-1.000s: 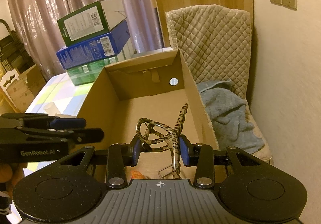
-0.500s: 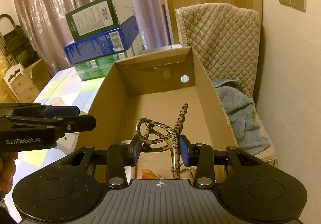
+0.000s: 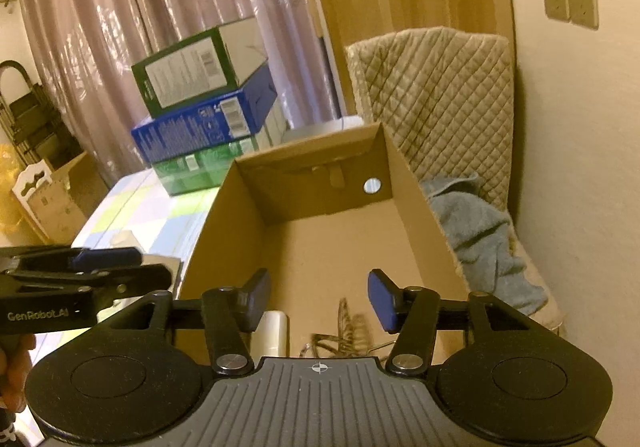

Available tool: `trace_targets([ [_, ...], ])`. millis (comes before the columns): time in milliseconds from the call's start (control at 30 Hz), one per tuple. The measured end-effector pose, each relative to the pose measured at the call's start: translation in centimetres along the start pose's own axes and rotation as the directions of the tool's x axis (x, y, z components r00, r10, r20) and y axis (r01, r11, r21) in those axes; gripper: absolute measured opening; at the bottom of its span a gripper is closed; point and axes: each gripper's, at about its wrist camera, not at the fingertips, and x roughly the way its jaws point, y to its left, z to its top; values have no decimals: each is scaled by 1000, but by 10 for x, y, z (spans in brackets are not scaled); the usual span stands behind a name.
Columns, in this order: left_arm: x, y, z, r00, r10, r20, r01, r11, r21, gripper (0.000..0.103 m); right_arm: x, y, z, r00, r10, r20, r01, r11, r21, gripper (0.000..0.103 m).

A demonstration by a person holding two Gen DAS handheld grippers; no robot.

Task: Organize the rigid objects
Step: 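Open the left gripper to drop the Doraemon figure while the right gripper releases the braided cord, then move both tools back over the white plugs on the table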

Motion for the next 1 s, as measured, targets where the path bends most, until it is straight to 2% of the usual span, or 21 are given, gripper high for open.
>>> trace_targets([
  [300, -47, 21, -19, 997, 68, 19, -67, 997, -46, 63, -38, 27, -3, 999, 7, 45, -8, 1000, 5, 55],
  [367, -59, 23, -24, 996, 82, 22, -81, 996, -41, 72, -45, 38, -5, 999, 4, 47, -3, 1000, -2, 59],
  [567, -94, 35, -36, 992, 120, 41, -118, 991, -56, 80, -58, 70, -14, 999, 7, 41, -7, 1000, -18, 67],
  [767, -124, 50, -45, 986, 156, 54, -151, 985, -79, 84, -66, 97, -19, 999, 6, 35, -5, 999, -35, 71],
  [1000, -156, 68, -60, 981, 184, 56, -177, 979, -102, 85, -71, 125, -26, 999, 36, 41, -34, 998, -54, 72],
])
